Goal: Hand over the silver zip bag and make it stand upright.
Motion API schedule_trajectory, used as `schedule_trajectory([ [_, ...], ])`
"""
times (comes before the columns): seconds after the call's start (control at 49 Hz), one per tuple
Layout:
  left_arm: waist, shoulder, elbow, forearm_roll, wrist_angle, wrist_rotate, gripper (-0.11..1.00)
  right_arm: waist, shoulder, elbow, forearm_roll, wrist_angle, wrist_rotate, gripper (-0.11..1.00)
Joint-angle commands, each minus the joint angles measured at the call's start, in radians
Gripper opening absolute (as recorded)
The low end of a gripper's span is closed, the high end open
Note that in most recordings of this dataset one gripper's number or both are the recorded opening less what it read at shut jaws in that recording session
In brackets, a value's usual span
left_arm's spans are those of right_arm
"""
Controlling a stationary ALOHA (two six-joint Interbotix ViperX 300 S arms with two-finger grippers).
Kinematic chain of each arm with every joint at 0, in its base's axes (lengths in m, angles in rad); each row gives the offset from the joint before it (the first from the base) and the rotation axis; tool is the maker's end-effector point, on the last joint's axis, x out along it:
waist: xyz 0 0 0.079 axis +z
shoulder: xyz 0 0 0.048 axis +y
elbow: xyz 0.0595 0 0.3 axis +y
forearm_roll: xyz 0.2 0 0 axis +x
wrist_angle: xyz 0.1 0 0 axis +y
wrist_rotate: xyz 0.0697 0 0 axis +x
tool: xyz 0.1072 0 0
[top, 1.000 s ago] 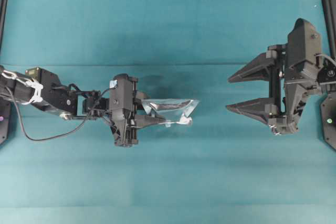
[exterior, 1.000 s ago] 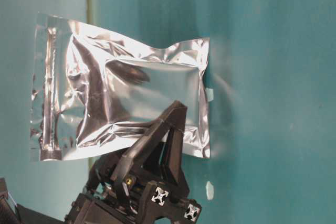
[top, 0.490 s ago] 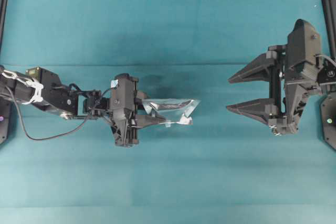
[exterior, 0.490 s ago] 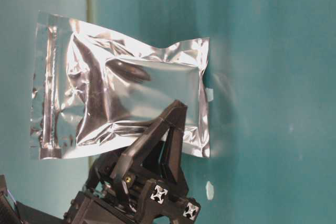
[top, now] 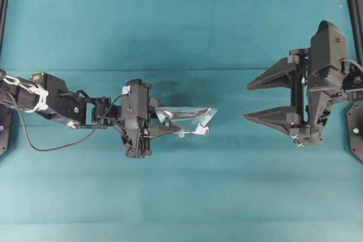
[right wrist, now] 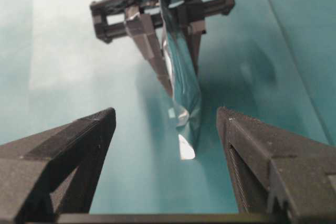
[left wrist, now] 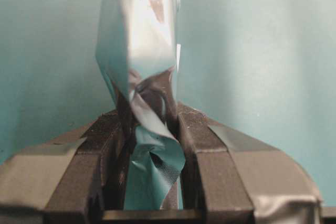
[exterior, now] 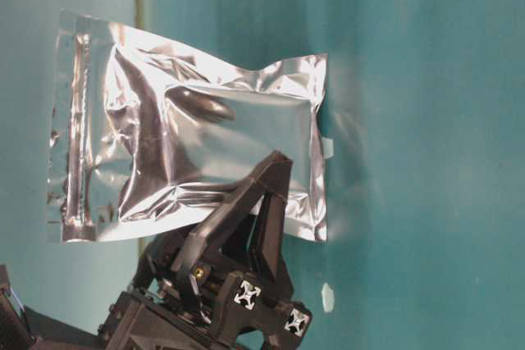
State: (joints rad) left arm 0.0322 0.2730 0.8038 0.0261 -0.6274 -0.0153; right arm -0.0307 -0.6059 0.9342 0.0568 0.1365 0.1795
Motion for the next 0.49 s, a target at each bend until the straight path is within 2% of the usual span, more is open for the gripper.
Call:
schedule_trajectory([
  [0.0, 0.002, 0.0, -0.012, 0.002, -0.003, 0.002, 0.27, 0.003, -0.005, -0.009, 0.002, -0.011, 0.009, 0.85],
  [0.469, -0.003, 0.002, -0.012, 0.002, 0.0, 0.0, 0.27, 0.003, -0.005, -0.003, 0.002, -0.011, 0.009, 0.85],
])
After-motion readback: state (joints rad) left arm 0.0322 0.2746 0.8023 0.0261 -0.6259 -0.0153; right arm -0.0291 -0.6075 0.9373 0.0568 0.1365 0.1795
